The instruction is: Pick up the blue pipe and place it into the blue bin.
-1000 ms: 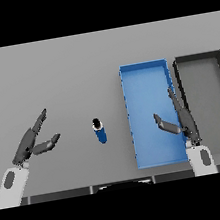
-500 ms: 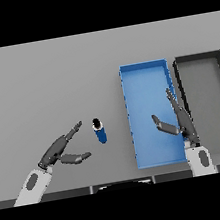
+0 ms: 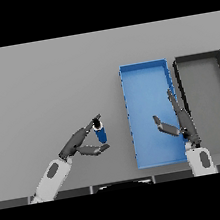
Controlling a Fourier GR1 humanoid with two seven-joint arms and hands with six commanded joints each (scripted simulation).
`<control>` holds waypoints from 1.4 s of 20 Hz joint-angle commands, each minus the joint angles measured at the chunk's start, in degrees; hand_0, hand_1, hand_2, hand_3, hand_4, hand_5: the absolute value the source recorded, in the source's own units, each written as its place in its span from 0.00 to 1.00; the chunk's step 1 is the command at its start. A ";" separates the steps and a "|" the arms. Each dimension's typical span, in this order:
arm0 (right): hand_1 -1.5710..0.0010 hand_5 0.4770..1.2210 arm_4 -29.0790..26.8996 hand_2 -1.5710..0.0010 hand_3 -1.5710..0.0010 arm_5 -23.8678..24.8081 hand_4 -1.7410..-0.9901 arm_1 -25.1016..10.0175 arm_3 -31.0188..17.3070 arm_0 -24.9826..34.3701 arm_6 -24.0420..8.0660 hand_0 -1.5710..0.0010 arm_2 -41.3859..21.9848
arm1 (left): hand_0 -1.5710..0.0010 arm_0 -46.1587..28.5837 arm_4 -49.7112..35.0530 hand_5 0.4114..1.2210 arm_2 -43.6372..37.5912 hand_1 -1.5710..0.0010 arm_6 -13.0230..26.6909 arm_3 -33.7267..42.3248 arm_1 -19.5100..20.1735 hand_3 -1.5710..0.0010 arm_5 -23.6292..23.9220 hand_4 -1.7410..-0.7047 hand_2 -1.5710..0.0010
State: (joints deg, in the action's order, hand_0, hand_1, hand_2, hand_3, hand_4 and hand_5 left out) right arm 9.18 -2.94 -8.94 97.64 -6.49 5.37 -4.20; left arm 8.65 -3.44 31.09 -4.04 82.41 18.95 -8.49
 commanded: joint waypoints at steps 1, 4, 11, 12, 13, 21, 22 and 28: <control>1.00 0.21 -0.12 1.00 1.00 0.08 0.71 -0.47 -0.47 0.37 -0.10 1.00 0.56 | 1.00 0.60 0.61 0.06 0.17 1.00 -0.97 -1.08 -0.66 1.00 0.19 0.60 1.00; 1.00 0.22 -0.90 1.00 1.00 -0.10 0.69 -0.64 -0.69 0.69 0.12 1.00 1.13 | 1.00 1.75 3.60 0.02 1.08 1.00 0.15 -3.75 -2.13 1.00 2.30 0.66 1.00; 1.00 0.24 -0.67 1.00 1.00 -0.08 0.70 -1.29 -0.62 0.16 1.47 1.00 1.50 | 1.00 3.64 0.26 0.17 0.22 0.97 -2.55 -6.75 -7.37 0.92 1.36 0.54 0.90; 1.00 0.24 -0.60 1.00 1.00 0.09 0.70 -0.73 -0.82 0.22 1.57 1.00 1.22 | 0.99 3.44 -0.48 0.25 0.00 0.90 -2.56 -7.65 -8.71 0.82 1.54 0.48 0.80; 1.00 0.24 -0.75 1.00 1.00 -0.06 0.69 -0.84 -0.48 0.08 1.49 1.00 1.24 | 0.92 3.27 -1.50 0.40 -0.29 0.80 -3.13 -7.73 -9.43 0.66 1.15 0.44 0.69; 1.00 0.23 -1.13 1.00 1.00 -0.41 0.69 -0.17 -1.05 0.84 0.76 1.00 0.85 | 0.16 1.85 0.30 0.90 1.54 0.14 -5.82 -6.50 -10.53 0.12 3.10 0.22 0.12; 1.00 0.22 -1.37 1.00 1.00 -0.61 0.69 -0.23 -0.72 0.88 -0.06 1.00 0.84 | 0.13 1.68 0.76 0.92 1.44 0.11 -6.60 -5.53 -10.85 0.10 3.73 0.23 0.09; 1.00 0.21 -0.82 1.00 1.00 -0.22 0.69 0.03 -1.41 1.62 -0.69 1.00 0.70 | 0.03 3.05 0.77 0.98 0.13 0.03 -7.13 -0.12 -12.60 0.03 3.83 0.26 0.02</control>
State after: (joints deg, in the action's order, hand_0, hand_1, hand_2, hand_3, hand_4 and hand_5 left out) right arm 8.37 -3.18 -8.90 96.23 -4.87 4.63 -3.51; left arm 11.76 -2.63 31.20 -11.39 82.31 6.34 -4.71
